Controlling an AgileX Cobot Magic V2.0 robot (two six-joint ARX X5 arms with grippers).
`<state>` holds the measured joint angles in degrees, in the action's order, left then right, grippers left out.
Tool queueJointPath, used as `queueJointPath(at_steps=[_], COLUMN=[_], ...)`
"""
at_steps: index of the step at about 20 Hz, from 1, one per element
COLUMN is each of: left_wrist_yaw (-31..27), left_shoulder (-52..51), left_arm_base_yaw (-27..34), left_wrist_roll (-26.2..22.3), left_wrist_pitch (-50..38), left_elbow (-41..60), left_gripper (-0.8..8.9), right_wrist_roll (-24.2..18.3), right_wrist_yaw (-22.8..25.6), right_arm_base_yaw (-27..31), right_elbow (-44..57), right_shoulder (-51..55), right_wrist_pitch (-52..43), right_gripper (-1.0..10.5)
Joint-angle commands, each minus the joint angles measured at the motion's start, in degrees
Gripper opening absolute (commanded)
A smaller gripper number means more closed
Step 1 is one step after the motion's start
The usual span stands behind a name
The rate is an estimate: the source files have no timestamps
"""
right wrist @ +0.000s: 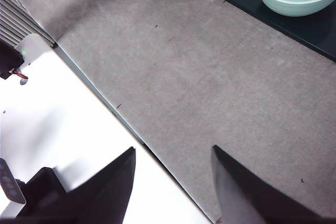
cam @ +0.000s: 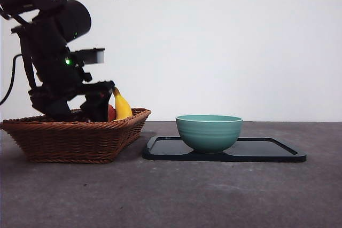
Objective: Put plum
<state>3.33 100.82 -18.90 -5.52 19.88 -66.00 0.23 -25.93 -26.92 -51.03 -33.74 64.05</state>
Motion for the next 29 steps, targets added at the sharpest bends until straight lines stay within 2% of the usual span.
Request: queueJointPath(at_steps=[1,4,9,12,16,20,27,29], left_wrist_yaw=[0.13,1.49,17.18,21.97,24.00,23.98,23.98,23.98], left_shoulder=[-4.35,-12.50,-26.62,-31.89,-35.95,-36.72,-36.72,-36.72], left_arm_base_yaw=[-0.24,-0.81,-2.29,-3.08,-3.69,-3.67,-3.67,-3.67], left_wrist_roll=[0.63,0.66,0.66,0.63,0.46,0.48,0.48,0.48], left_wrist_pitch=[-0.17,3.06,17.07,24.79,32.39,36.22,36.24,35.78], left_elbow=[-1.14,-1.14,-1.14,-1.14,-1.14,-1.14,-1.14,-1.14], left_gripper=[4.15,4.05,4.04,4.05,4.05,4.05,4.05,4.05], right_wrist_roll=[-0.28,-0.26,0.24,0.74,1.57,3.04,4.31,6.54], right_wrist_yaw=[-0.24,-0.20,0.09,0.48,0.48,0.46,0.48,1.42], right_arm_base_yaw=[-0.33,-0.33,-0.33,-0.33,-0.33,-0.33,-0.33,-0.33], right_elbow=[-0.42,-0.42,-0.42,-0.42,-0.42,-0.42,-0.42,-0.42], right_shoulder=[-0.11,-0.11,-0.11,-0.11,-0.15,-0.17,-0.22,-0.28], right_wrist_pitch=[-0.35,-0.57,-1.57,-2.14,-2.91,-4.02,-4.59,-6.19], right_gripper=[2.3,2.3,2.3,2.3,2.3,2.3,2.3,2.3])
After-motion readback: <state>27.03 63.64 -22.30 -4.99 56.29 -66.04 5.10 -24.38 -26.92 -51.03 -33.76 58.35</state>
